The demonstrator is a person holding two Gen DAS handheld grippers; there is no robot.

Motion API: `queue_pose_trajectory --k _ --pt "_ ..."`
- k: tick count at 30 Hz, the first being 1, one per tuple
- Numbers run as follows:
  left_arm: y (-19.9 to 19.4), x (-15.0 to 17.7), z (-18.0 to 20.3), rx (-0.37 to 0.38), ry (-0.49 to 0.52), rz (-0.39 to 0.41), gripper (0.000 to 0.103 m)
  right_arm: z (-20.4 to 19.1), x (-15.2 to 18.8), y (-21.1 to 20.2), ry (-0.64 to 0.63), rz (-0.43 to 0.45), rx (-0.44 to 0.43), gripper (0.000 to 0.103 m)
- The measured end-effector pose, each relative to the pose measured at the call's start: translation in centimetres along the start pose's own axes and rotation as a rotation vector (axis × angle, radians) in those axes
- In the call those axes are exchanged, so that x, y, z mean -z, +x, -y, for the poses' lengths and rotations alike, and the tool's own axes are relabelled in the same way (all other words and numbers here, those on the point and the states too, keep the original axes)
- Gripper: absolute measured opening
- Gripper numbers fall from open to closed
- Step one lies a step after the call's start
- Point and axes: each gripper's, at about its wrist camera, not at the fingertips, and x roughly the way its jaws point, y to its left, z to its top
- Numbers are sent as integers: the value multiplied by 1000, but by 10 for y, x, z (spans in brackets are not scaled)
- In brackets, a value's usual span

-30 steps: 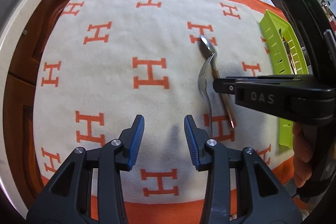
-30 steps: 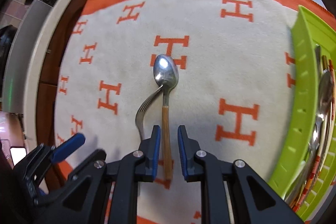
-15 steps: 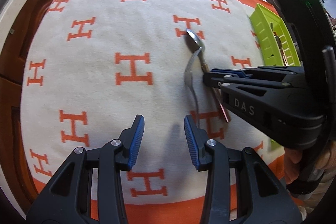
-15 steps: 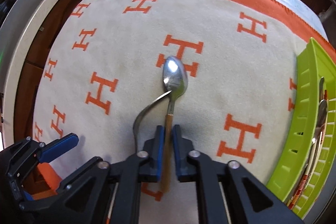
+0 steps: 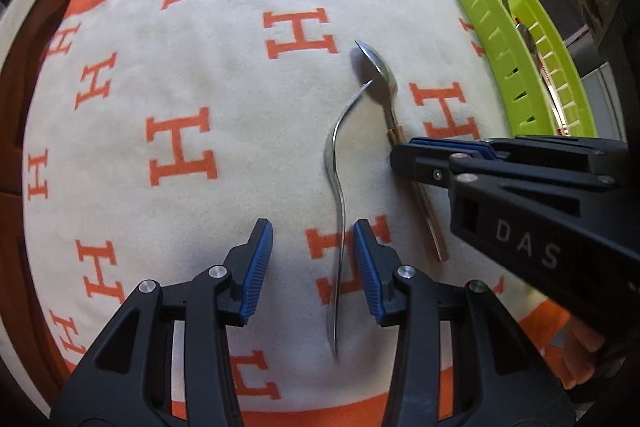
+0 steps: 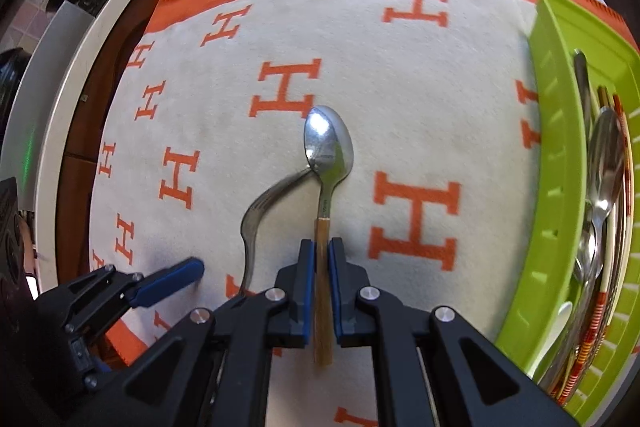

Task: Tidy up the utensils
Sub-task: 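Grasp the silver fork with the left gripper while the right holds its spoon, then place the fork and spoon in the green tray and open both grippers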

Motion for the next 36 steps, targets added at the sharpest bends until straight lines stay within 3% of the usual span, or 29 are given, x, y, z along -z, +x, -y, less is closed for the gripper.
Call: queue_pose_trajectory --k 2,3,4,5,12,17,27,36 --pt "1 -1 3 -26 8 4 33 3 0 0 12 5 -16 7" --pt "0 -1 4 -34 7 12 22 5 1 0 16 8 -24 7" --pt "1 -4 6 -29 6 13 4 4 1 1 19 11 -29 7" --pt "1 -5 5 -21 -9 6 3 3 0 3 23 13 -34 7" --pt "-10 0 -12 58 -120 21 2 11 3 3 62 20 -86 7" --pt "-33 7 -6 106 -125 60 2 29 16 -8 120 31 -147 7" --pt "-96 -13 76 232 10 157 2 61 44 -73 173 184 -229 7" --pt "-85 -44 151 253 77 136 2 124 68 -127 275 329 -200 7"
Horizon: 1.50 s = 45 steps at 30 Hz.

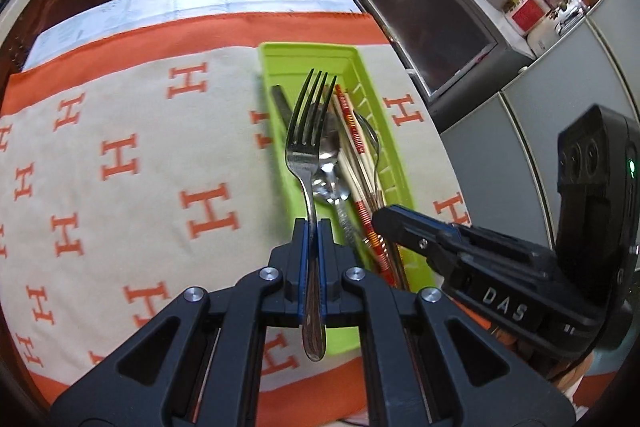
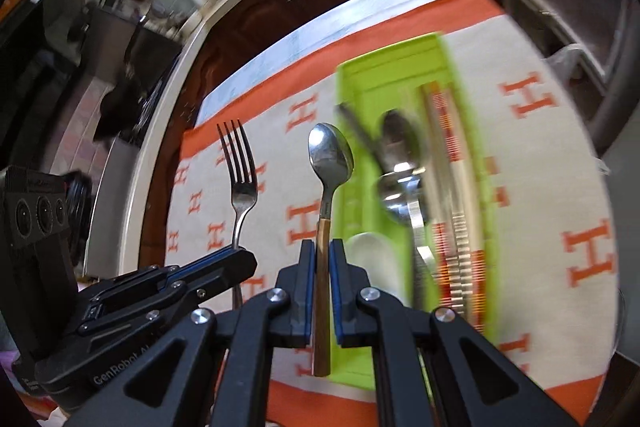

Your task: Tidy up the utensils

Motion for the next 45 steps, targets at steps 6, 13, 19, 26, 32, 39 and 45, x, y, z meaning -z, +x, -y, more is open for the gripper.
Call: queue_pose_trajectory --k 6,13,19,26,32,39,45 --pt "35 -11 12 -21 -14 -31 2 32 -1 -3 29 25 97 7" --pt "64 -15 15 -35 -17 -59 2 46 -2 2 22 22 133 7" --pt "61 -13 18 -62 19 -58 3 48 -2 8 25 -3 147 9" --pt "42 0 17 -100 50 -34 12 46 0 4 31 -3 134 9" --pt "21 22 -1 -154 55 24 44 35 5 0 -3 1 146 9" --pt "-5 55 -35 -208 14 53 55 17 19 1 -60 -4 172 9" --pt "-48 76 -56 -300 -40 164 67 -2 40 -1 -115 6 208 23"
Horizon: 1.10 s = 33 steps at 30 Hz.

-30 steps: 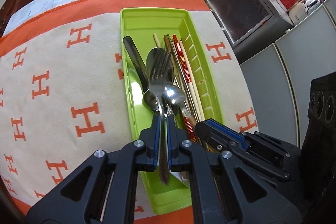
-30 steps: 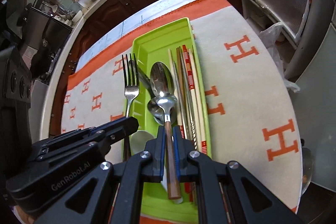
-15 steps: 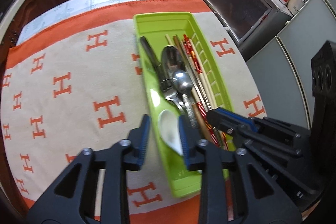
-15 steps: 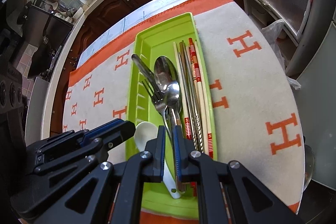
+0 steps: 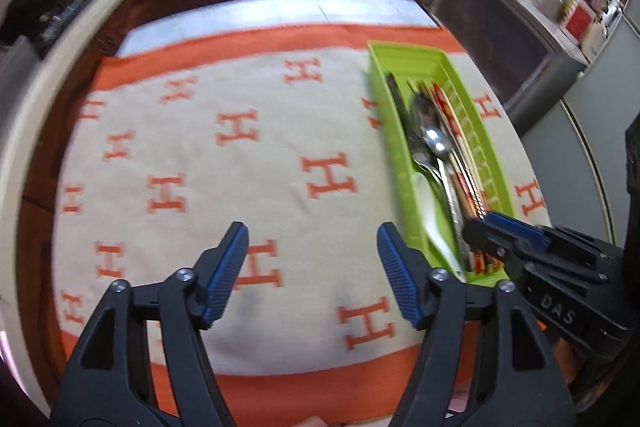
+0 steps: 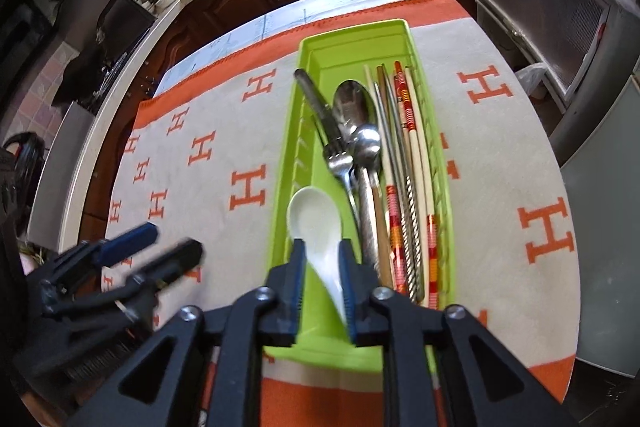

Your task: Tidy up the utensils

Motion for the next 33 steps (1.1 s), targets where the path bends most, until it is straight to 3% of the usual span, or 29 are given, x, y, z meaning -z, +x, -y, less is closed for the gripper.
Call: queue_pose_trajectory --k 8,12,17,22,33 --pt "-58 16 -9 -134 10 149 78 -39 17 -36 -96 89 25 44" --pt "-87 19 -18 -134 -24 215 84 -56 18 -66 -128 158 -1 52" --pt "-102 24 -28 -154 -83 240 85 -74 26 -98 -156 297 -17 60" --pt "-110 34 -35 -177 -118 279 85 -89 33 -109 -178 374 -22 60" --pt "-108 36 -44 -189 -144 293 85 -102 36 -100 -194 351 -2 60"
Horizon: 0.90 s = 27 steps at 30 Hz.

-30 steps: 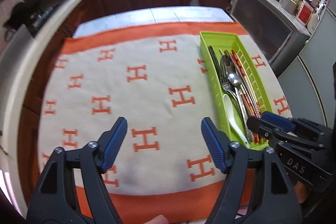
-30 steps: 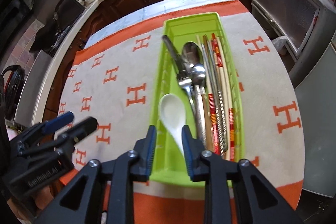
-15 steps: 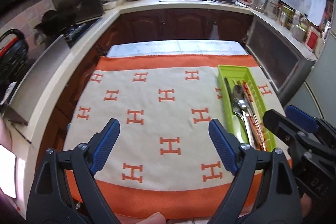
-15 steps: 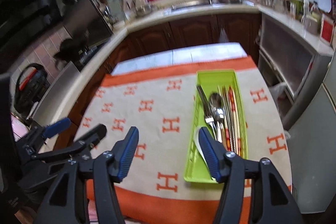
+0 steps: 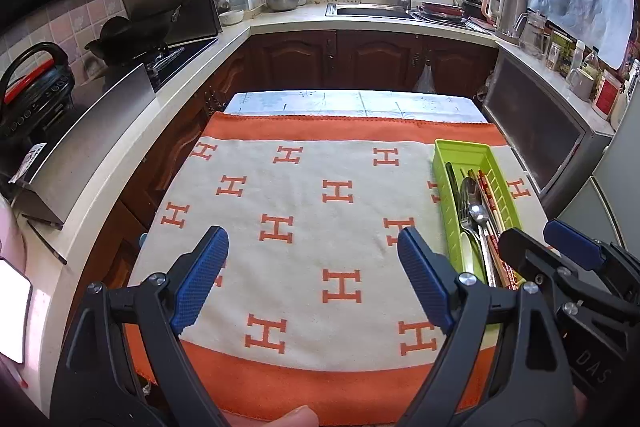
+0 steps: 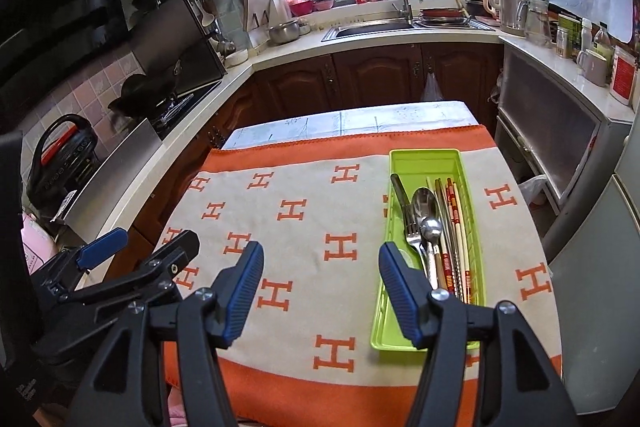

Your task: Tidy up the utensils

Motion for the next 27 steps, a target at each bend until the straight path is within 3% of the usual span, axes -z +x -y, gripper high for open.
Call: queue_pose_trajectory --k 27 --pt "23 -2 -3 -17 -4 -43 85 -4 -2 18 7 -51 16 60"
